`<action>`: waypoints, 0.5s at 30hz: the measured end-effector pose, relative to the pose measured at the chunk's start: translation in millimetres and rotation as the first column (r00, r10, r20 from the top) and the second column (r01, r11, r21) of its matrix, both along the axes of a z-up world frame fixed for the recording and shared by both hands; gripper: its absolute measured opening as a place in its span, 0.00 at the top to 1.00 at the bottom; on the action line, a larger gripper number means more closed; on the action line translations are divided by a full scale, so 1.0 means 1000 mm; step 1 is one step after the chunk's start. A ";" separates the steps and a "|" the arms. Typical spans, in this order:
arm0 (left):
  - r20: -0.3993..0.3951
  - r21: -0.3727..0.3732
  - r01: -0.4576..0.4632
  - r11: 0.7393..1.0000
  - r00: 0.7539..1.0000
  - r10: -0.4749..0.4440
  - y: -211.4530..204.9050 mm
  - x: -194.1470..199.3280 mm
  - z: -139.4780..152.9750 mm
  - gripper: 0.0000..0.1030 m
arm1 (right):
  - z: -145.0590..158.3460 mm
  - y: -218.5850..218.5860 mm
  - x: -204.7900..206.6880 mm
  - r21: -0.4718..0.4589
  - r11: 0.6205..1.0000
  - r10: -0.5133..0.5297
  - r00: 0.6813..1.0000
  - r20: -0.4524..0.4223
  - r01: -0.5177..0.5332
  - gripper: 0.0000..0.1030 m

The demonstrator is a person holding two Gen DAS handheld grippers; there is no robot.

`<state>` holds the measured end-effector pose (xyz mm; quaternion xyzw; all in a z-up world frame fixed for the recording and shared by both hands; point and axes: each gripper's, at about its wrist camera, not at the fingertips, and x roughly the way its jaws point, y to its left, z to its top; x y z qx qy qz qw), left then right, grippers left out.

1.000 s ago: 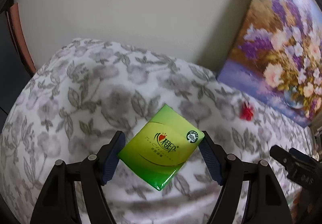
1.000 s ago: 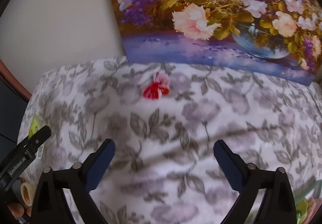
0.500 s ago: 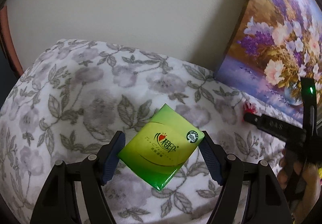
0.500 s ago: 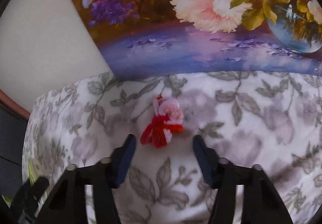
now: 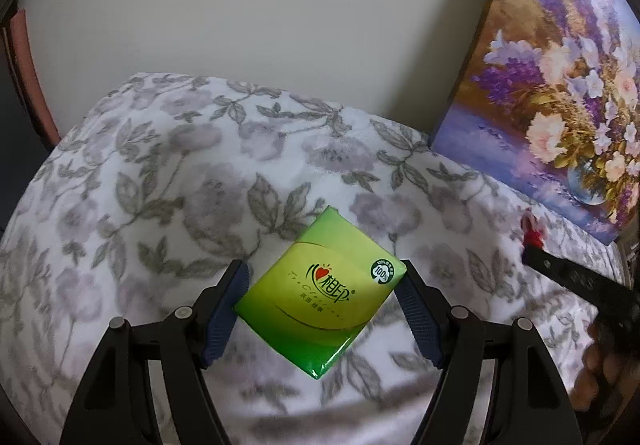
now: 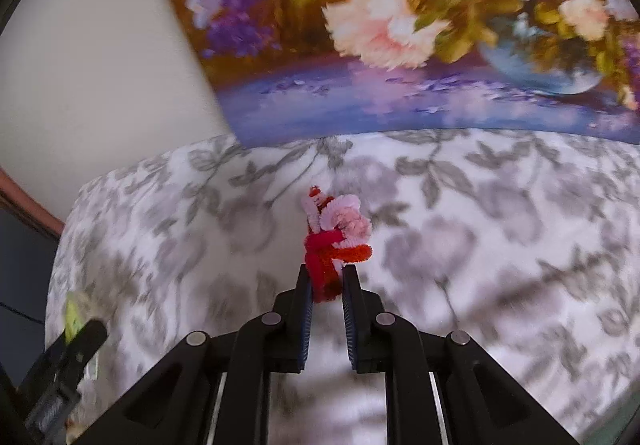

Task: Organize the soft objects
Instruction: 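Grasp the red hair tie with the right gripper while the left gripper holds the tissue pack, then carry the hair tie and tissue pack over the tray and open both grippers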

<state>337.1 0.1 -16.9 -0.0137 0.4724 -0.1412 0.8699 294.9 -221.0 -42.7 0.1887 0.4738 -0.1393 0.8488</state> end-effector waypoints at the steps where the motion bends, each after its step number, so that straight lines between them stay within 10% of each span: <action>1: -0.003 -0.003 -0.002 1.000 1.000 0.002 0.001 -0.007 0.006 0.27 | 0.009 0.004 -0.011 -0.006 1.000 0.006 1.000 0.004 -0.006 0.86; 15: 0.040 -0.058 0.068 0.996 0.997 -0.066 -0.009 -0.149 0.099 0.27 | 0.114 0.038 -0.174 -0.044 0.999 0.013 0.998 0.069 -0.010 0.85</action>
